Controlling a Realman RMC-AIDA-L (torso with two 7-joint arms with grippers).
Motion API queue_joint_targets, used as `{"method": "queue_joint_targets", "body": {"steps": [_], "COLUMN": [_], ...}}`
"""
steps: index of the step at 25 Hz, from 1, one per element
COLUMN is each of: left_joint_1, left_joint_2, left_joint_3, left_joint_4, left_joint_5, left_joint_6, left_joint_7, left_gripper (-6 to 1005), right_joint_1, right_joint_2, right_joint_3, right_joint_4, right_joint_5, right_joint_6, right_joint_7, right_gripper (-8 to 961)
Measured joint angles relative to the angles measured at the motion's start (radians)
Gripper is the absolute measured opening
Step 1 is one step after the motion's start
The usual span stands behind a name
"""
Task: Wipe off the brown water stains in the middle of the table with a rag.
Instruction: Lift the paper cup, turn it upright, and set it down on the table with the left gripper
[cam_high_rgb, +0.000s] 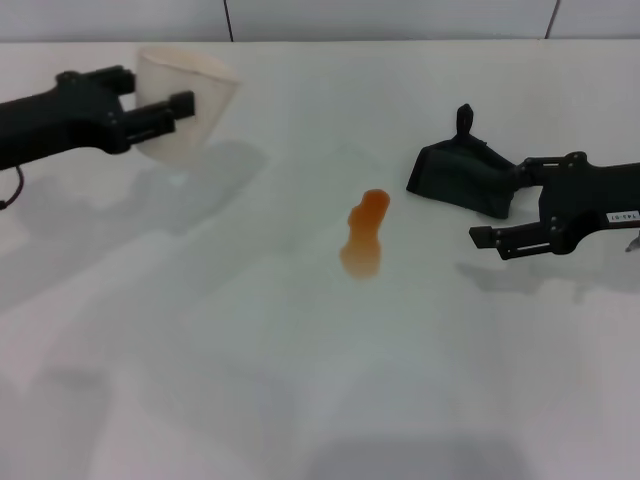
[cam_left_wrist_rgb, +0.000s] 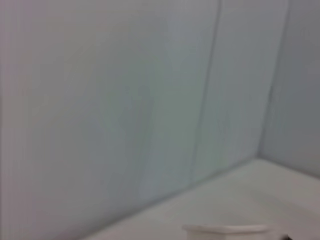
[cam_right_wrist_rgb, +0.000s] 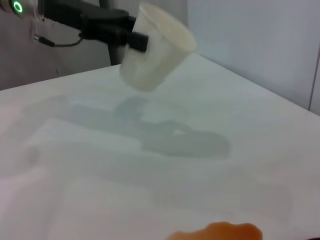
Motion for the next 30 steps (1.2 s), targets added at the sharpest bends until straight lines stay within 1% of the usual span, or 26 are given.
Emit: {"method": "queue_joint_targets", "body": {"steps": [5, 10, 16, 22, 26, 30], "left_joint_1": [0.083, 0.129, 0.161, 0.187, 0.193, 0.194], "left_joint_2": [0.001, 0.001, -0.002, -0.001, 0.0, -0.001], "left_joint_3": [0.0, 0.0, -0.001, -0.001, -0.001, -0.001], "left_joint_4": [0.088, 0.19, 0.287, 0.359, 0.377, 0.411], "left_joint_5": [-0.122, -0.156, -0.184, -0.233, -0.247, -0.249], "left_joint_6": [-0.077, -0.167, -0.255, -0.328, -0.346, -0.393], "left_joint_7": [0.107, 0.212, 0.324, 0.414, 0.435, 0.47], "left_gripper": [592, 593, 593, 594, 595, 595], "right_joint_1": [-0.001, -0.002, -0.003, -0.003, -0.004, -0.005], "right_joint_2": [0.001, 0.001, 0.002, 0.002, 0.002, 0.002], "right_joint_3": [0.0, -0.004, -0.006, -0.008, -0.008, -0.009], "right_joint_4": [0.001, 0.002, 0.004, 0.004, 0.004, 0.005], "right_joint_5": [0.0, 0.0, 0.0, 0.0, 0.0, 0.0], "right_joint_6": [0.0, 0.0, -0.001, -0.008, -0.009, -0.01], "right_joint_7": [0.0, -0.001, -0.003, -0.005, -0.01, -0.013], "right_gripper": [786, 785, 784, 783, 782, 781]}}
